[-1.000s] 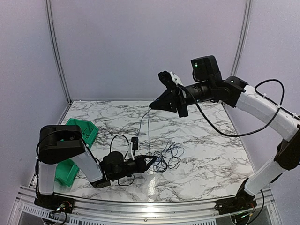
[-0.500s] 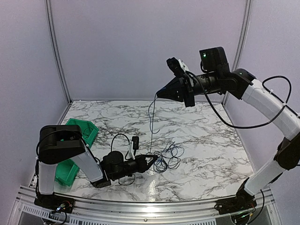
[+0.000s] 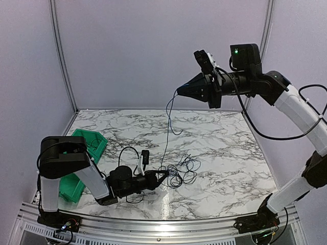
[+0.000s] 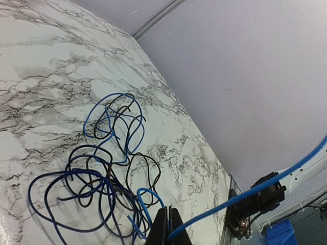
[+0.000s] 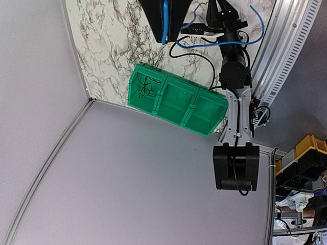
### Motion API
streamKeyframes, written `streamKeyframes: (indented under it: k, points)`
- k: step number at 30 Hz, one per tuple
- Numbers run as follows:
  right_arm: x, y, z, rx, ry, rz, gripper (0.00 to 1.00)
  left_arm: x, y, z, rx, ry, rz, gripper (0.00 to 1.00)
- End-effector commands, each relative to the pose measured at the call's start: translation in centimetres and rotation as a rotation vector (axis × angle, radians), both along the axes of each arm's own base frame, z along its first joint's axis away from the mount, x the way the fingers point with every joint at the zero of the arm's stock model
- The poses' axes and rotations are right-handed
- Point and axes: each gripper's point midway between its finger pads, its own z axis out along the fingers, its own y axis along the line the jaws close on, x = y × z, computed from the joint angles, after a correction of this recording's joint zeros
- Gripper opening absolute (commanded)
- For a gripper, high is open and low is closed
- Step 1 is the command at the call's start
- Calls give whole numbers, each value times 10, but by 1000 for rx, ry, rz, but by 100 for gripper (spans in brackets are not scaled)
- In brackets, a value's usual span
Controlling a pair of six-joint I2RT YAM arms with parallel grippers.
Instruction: Untangle the cables
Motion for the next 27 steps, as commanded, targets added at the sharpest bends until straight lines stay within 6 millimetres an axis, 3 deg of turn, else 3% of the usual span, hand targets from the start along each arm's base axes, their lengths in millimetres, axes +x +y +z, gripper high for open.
streamKeyframes:
  k: [1, 3, 6, 7, 8, 12, 15, 17, 18, 19, 23, 27]
  points:
    - [5, -9, -5, 10, -19, -43, 0, -2, 24, 35, -7, -84, 52, 0]
    - [11, -8, -26, -18, 2, -67, 0, -3, 36, 58, -3, -119, 74, 0]
    - [15, -7, -68, -74, 41, -81, 0, -3, 54, 72, 111, -155, 96, 0]
    - [16, -6, -80, -88, 53, -85, 0, -2, 60, 85, 124, -176, 108, 0]
    - [15, -5, -90, -97, 59, -83, 0, 1, 70, 86, 195, -174, 133, 0]
    - [8, 10, -126, -145, 91, -65, 0, 14, 116, 122, 333, -210, 267, 0]
    - [2, 29, -141, -181, 100, -37, 0, 26, 160, 152, 399, -203, 387, 0]
    - [0, 42, -145, -195, 125, -9, 13, 33, 191, 171, 431, -187, 472, 0]
    - [1, 49, -150, -208, 148, 2, 31, 36, 207, 180, 451, -188, 516, 0]
    - [3, 54, -150, -212, 163, 9, 41, 38, 223, 190, 474, -188, 564, 0]
    - [17, 59, -155, -248, 155, -22, 57, 42, 281, 234, 557, -231, 737, 0]
    - [14, 48, -169, -273, 129, -43, 64, 37, 319, 269, 602, -289, 859, 0]
